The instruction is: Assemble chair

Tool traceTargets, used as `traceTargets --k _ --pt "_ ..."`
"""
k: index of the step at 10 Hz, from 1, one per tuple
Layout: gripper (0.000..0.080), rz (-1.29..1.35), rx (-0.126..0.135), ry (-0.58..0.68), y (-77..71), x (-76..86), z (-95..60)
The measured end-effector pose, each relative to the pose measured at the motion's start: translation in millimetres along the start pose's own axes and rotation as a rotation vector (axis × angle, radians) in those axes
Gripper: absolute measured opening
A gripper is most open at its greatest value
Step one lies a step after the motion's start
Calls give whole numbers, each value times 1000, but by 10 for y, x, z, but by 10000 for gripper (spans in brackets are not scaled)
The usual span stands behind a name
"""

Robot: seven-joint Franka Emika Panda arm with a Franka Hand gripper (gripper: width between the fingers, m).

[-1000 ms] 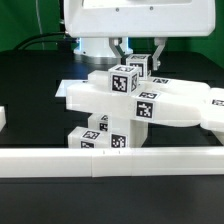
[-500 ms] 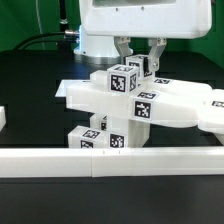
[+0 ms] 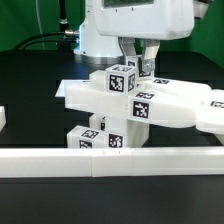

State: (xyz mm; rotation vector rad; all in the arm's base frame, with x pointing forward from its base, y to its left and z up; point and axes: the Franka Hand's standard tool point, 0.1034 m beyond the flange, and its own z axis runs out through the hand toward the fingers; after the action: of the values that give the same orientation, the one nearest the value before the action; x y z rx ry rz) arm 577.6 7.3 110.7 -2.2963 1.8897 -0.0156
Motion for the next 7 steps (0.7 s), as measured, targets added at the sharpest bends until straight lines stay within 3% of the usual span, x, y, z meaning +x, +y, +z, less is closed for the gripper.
traceTargets --k 2,3,4,5,6,7 --pt "284 156 6 -11 -1 -9 3" --pt "357 204 5 -12 2 -13 10" --pt "357 197 4 -11 4 -12 14" --pt "538 169 4 -11 3 -14 13" --pt "626 148 4 -11 -5 -19 9" --pt "626 100 4 -11 -3 -16 11"
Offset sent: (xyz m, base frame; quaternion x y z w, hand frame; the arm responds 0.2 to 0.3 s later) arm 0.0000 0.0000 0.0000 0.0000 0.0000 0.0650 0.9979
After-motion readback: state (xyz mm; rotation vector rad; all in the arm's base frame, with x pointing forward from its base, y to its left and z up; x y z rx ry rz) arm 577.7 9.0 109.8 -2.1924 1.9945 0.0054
